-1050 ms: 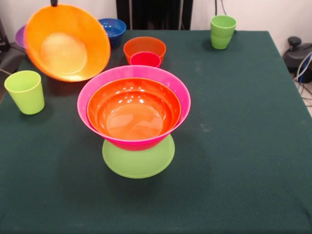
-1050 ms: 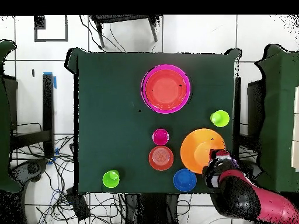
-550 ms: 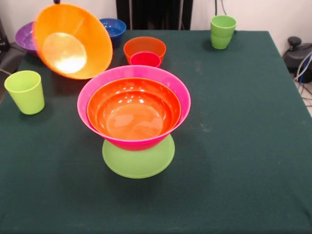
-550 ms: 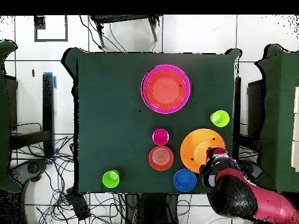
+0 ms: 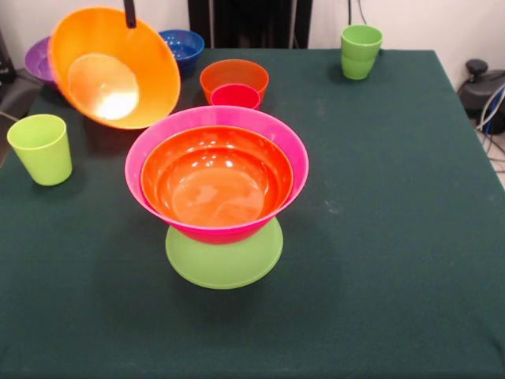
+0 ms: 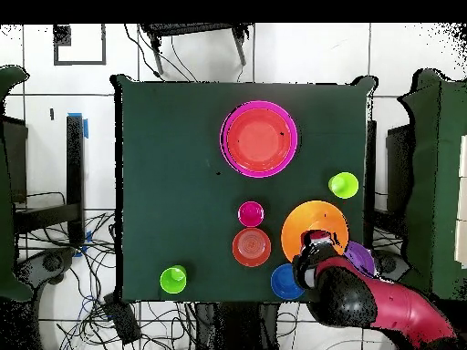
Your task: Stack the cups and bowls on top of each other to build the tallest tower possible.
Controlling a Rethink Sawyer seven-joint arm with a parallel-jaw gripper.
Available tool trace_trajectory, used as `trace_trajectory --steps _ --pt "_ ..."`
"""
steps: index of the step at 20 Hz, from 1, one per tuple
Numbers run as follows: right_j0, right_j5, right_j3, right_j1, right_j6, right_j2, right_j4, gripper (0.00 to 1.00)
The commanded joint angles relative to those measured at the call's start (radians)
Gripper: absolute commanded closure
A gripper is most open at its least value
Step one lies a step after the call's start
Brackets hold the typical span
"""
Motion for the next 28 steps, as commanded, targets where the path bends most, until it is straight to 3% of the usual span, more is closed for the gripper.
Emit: trace_trajectory --steps 1,5,6,12,22,28 --pt "0.069 -0.033 -0.1 0.112 -0.052 -0.08 -0.103 1.0" --pt "0.088 -0.014 -0.14 0.116 -0.073 -0.1 -0.142 1.0" --pt "0.093 -0.013 -0.149 0.118 -0.073 -0.105 -0.151 0.0" --pt "0.098 -0.024 -0.189 0.152 -0.076 -0.118 -0.177 0.0" --pt "0.031 0.048 -0.213 0.159 -0.125 -0.073 -0.141 0.0" --pt "-0.044 0.108 -0.209 0.135 -0.182 0.003 -0.095 0.0"
